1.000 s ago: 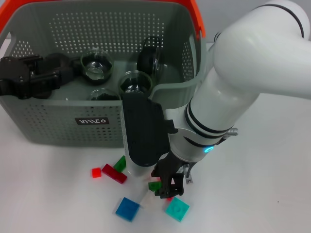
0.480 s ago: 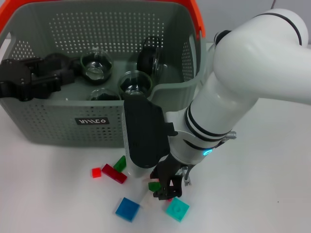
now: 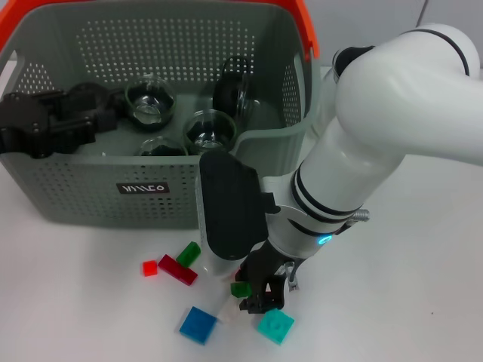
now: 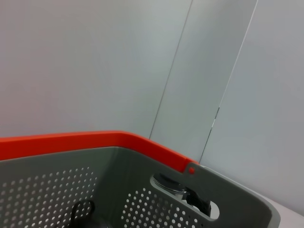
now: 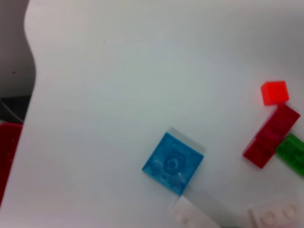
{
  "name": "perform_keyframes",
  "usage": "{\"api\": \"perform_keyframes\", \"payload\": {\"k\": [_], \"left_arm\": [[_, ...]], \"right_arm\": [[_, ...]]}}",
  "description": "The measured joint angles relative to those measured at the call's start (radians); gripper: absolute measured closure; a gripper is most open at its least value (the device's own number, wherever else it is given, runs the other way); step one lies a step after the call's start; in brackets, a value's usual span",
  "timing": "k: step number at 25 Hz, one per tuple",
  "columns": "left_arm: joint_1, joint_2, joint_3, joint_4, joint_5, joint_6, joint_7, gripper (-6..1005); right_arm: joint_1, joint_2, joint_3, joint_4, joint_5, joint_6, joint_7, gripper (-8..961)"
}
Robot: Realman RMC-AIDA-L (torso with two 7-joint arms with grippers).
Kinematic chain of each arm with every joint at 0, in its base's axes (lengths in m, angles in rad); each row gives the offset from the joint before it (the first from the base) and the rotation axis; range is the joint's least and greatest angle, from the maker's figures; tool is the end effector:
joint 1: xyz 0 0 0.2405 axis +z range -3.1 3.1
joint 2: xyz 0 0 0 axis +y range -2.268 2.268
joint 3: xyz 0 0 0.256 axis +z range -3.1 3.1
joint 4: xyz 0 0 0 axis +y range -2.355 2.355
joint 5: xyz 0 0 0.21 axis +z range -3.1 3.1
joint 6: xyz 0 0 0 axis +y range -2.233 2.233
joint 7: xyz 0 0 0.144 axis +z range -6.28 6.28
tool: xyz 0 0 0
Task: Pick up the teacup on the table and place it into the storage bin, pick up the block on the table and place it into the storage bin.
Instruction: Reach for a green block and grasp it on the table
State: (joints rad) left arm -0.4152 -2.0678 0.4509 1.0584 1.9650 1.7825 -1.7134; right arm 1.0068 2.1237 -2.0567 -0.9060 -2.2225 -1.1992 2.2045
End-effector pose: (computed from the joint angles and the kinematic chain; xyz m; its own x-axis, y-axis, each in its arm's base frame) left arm -0.2710 0.3093 0.1071 0.6812 0.3692 0.6322 0.6141 -0.7583 -0.2188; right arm 0.0976 0.3195 -0.1549 0.8740 0.1543 0.4608 0.1311 -0.9880 0.0821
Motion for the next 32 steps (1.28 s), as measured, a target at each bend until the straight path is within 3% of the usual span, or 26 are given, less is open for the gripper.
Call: {"api": "perform_keyframes", "payload": {"k": [32], "left_arm": [[-0.002,0.004,0.0,-0.017,0.001,0.0,0.001,373]], "right_arm": [[0.006,0.0,-0.001,0.035,0.021,0.038,0.0,626]]}}
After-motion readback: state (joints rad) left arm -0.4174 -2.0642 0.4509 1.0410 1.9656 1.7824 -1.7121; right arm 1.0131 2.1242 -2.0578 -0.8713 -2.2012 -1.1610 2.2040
